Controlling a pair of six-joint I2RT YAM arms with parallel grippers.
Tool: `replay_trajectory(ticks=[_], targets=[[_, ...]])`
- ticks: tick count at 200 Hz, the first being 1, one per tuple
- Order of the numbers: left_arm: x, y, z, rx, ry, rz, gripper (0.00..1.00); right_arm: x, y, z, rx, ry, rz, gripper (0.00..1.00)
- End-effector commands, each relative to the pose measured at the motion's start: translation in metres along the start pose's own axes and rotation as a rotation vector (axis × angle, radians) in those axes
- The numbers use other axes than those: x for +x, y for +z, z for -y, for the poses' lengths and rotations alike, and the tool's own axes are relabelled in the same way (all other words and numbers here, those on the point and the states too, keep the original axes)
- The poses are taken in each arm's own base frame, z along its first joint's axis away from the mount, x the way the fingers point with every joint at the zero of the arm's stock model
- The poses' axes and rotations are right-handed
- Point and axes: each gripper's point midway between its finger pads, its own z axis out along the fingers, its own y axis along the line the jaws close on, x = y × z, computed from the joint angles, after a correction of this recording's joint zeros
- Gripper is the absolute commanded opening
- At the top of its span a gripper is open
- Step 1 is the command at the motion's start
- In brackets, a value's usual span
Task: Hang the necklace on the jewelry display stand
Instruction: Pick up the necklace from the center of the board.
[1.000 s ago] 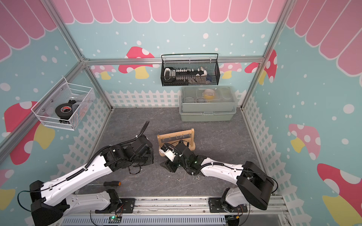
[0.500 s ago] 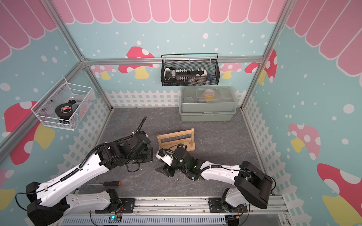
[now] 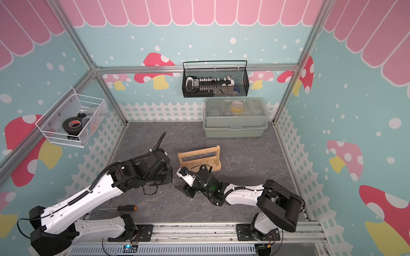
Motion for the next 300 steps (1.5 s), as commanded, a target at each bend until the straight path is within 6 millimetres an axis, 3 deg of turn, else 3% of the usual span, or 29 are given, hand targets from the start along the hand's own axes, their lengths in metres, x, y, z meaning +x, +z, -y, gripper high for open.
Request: replay_trajectory(ticks=[1,43,100,171,220,300], targets=[[-0.006,-0.011,0.001,0.005,-0.021,0.008,0.00,-0.010,0.007,-0.007,-0.029,-0.034,0.037,0.53],[-0.008,-0.015,0.002,0.011,-0.029,0.017,0.00,-0.009,0.011,-0.017,-0.066,-0.048,0.046,0.53],[-0.007,-0.021,0.003,0.036,-0.049,0.018,0.00,-0.019,0.017,-0.008,-0.011,-0.054,0.115,0.51],[-0.006,-0.023,0.001,0.034,-0.058,0.016,0.00,-0.026,0.025,-0.018,-0.044,-0.067,0.153,0.45],[-0.007,-0.024,0.001,0.035,-0.060,0.020,0.00,-0.026,0.020,-0.016,-0.022,-0.075,0.143,0.29],[-0.006,-0.024,-0.001,0.026,-0.061,0.022,0.00,-0.024,0.020,-0.016,-0.023,-0.064,0.132,0.14]])
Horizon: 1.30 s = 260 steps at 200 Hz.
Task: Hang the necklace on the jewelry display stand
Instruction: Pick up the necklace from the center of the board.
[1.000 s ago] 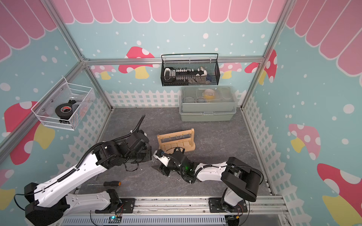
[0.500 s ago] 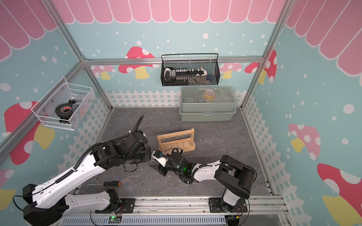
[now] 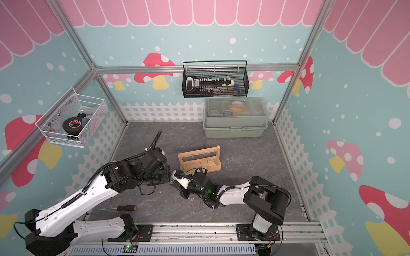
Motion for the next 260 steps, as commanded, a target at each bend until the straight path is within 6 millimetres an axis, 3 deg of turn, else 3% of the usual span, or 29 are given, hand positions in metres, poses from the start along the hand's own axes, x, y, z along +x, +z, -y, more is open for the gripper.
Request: replay_trajectory(ticks=[1,58,155,213,260], targets=[[-0.003,-0.009,-0.003,-0.002,-0.029,0.012,0.00,-0.016,-0.001,-0.002,-0.002,-0.014,0.037,0.14],[-0.006,-0.012,-0.005,-0.004,-0.032,0.027,0.00,-0.012,-0.004,-0.003,-0.005,-0.012,0.017,0.12],[0.001,-0.008,-0.012,-0.013,-0.040,0.014,0.00,-0.015,-0.011,0.006,0.057,-0.003,-0.023,0.00],[0.016,-0.005,-0.013,0.015,-0.023,-0.043,0.00,-0.050,-0.040,0.023,0.191,-0.047,0.000,0.00],[0.016,-0.004,-0.014,0.034,-0.044,-0.026,0.00,-0.074,-0.051,0.020,0.192,-0.108,0.006,0.00]])
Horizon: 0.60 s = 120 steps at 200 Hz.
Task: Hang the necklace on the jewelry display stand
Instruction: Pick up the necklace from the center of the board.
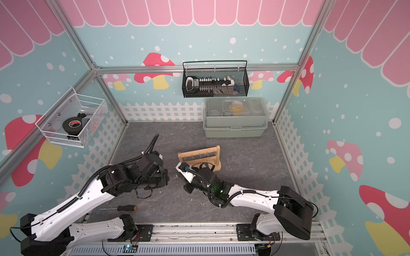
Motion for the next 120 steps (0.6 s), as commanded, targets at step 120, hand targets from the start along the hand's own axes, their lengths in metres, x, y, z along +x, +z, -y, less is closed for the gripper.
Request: replay_trajectory(ticks=[120], targets=[[0.004,-0.002,0.001,0.079,-0.037,0.025,0.28,-0.055,-0.018,0.008,0.048,-0.196,0.010,0.00]])
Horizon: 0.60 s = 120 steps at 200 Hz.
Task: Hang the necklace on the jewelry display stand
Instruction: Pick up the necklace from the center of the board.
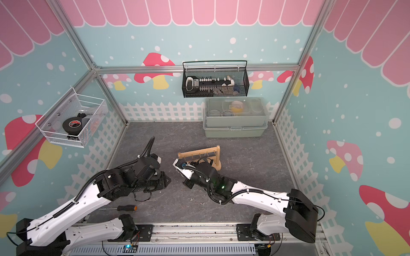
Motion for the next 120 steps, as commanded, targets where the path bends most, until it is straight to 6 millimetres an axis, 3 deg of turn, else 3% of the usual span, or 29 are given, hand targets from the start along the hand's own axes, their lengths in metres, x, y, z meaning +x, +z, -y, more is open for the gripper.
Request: replay_trajectory(ticks=[1,44,88,120], targets=[[-0.004,-0.002,0.000,0.013,-0.002,0.026,0.28,-0.022,-0.009,0.002,-0.001,-0.046,0.040,0.00],[-0.017,-0.010,0.005,0.020,0.020,0.073,0.32,-0.033,-0.018,0.004,-0.002,-0.080,0.034,0.00],[-0.031,-0.029,0.031,0.140,0.103,0.113,0.36,-0.042,-0.027,0.008,0.004,-0.111,0.025,0.00],[-0.037,-0.029,0.042,0.164,0.247,0.141,0.37,-0.047,-0.032,0.006,-0.010,-0.109,0.036,0.00]])
